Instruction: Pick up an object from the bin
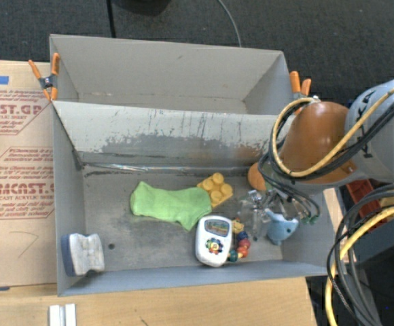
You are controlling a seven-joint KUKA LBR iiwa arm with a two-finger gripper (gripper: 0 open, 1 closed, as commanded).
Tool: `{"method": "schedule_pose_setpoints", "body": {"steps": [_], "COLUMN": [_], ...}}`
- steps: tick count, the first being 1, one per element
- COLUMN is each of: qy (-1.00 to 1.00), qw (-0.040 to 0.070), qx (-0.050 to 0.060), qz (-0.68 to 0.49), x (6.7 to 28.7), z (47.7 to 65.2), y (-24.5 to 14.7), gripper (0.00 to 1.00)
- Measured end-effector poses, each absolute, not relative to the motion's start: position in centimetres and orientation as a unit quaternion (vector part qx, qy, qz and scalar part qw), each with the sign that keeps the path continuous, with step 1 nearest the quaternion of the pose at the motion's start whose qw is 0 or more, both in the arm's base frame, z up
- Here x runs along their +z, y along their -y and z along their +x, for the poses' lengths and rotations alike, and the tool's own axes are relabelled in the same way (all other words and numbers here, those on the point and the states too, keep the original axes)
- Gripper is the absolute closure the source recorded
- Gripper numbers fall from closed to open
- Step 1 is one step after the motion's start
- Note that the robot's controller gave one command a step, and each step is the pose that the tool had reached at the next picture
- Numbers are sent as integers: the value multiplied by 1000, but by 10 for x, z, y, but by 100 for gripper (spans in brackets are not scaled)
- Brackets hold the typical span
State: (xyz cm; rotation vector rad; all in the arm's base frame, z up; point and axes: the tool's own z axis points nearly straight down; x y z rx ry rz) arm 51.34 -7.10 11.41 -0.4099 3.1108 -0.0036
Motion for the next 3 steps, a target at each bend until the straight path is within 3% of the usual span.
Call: {"method": "schedule_pose_setpoints", "body": {"steps": [1,2,3], "qy": [-993,-993,-989], "qw": [8,8,11], "qx": [-3,-3,-4], "qz": [-121,-121,-150], "x": [146,146,108], "z": [518,518,517], "y": [82,82,57], "gripper": [0,0,0]}}
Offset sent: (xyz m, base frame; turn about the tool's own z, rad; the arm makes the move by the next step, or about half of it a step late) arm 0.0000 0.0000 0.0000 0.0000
